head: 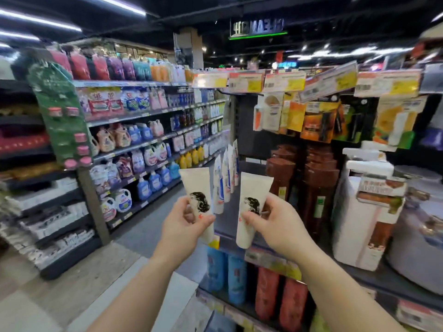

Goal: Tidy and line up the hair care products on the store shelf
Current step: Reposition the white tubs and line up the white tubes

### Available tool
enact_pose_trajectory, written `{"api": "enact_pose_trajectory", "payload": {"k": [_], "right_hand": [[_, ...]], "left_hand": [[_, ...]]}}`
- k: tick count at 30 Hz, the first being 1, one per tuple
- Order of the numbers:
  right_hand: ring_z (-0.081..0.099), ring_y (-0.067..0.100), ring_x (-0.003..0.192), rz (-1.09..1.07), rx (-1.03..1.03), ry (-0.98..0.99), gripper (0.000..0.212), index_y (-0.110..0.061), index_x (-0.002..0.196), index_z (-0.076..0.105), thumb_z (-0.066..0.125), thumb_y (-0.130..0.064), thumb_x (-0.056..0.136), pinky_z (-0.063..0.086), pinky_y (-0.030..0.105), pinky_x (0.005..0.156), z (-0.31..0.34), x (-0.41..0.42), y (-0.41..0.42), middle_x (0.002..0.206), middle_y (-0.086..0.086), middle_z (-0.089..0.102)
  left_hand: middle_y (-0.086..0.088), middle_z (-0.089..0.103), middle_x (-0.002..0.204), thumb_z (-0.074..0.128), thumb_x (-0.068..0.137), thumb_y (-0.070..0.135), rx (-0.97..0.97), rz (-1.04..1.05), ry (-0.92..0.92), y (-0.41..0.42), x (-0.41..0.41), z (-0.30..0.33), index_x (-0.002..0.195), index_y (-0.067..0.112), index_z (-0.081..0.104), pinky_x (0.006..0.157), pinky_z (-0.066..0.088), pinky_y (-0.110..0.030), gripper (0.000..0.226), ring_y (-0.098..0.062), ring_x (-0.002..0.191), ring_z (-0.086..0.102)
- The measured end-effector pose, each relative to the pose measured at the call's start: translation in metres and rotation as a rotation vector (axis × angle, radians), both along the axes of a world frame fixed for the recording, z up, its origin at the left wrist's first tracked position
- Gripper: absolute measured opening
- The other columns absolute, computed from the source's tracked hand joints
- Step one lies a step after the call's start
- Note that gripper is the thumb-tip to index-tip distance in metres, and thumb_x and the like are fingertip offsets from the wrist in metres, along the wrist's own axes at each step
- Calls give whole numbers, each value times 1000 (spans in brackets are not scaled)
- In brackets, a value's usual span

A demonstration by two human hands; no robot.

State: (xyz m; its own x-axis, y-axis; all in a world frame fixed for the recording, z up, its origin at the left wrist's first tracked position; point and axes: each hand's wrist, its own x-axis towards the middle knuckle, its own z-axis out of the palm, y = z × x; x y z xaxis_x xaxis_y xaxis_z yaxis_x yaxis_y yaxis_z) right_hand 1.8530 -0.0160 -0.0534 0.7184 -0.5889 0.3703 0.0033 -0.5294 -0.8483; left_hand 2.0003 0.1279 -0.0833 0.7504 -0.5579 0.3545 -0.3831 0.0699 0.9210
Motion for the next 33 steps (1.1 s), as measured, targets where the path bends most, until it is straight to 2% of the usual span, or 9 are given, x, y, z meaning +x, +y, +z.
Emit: {"api": "enact_pose_trajectory", "payload": {"k": [4,8,10,13,16,22,24,29,33], "right_hand": [[62,-10,84,-63,-57,3,24,-36,101,61,71,-23,84,46,9,67,-8,37,-13,91,-23,69],[62,-5,86,-112,-66,29,22,-29,106,59,68,-26,86,50,20,75,-27,67,-19,95,-15,69],[61,-4,84,-161,-73,69,19,-29,104,56,65,-30,87,50,23,74,-33,75,-23,93,-15,67],[59,-7,81,-216,-69,103,18,-33,99,52,65,-33,87,44,14,65,-37,80,-31,89,-16,65],[59,-9,80,-222,-26,133,21,-35,95,52,69,-31,84,43,9,63,-42,83,-32,88,-16,66],[63,0,85,-291,58,248,33,-29,99,57,78,-23,73,51,25,78,-64,87,-15,92,-14,69],[62,-1,86,-331,57,256,36,-30,100,56,78,-22,72,51,28,80,-63,90,-11,93,-15,68],[56,-12,82,-389,28,286,35,-36,96,51,75,-22,75,42,10,67,-60,88,-9,91,-22,63],[59,-8,89,-424,53,290,34,-36,100,53,73,-19,77,46,15,75,-60,84,-9,97,-19,65]], "left_hand": [[23,70,79,78,79,11,-30,-4,-29,-36,26,-3,95,31,62,63,46,-7,30,7,70,62],[20,71,90,80,78,18,-1,-15,-23,-53,51,-17,95,33,66,71,54,-20,27,1,78,64],[20,71,92,79,80,19,19,-24,-26,-59,60,-24,98,32,65,70,54,-18,26,1,80,64],[20,72,92,77,81,15,31,-78,2,-67,66,-33,99,30,64,65,50,-12,27,2,80,65],[23,71,95,78,80,13,34,-127,5,-70,73,-37,101,28,63,68,49,-10,30,5,84,66],[22,72,89,79,73,0,118,-272,14,-69,87,-46,101,28,60,69,46,-5,44,10,86,64],[24,71,88,79,73,3,159,-309,12,-70,95,-46,99,32,59,70,47,-6,45,12,86,64],[22,72,92,82,71,16,210,-369,-23,-70,105,-45,98,39,61,79,54,-22,41,3,90,67],[26,72,92,85,69,14,194,-444,-35,-73,103,-45,97,37,63,76,55,-20,41,4,86,68]]}}
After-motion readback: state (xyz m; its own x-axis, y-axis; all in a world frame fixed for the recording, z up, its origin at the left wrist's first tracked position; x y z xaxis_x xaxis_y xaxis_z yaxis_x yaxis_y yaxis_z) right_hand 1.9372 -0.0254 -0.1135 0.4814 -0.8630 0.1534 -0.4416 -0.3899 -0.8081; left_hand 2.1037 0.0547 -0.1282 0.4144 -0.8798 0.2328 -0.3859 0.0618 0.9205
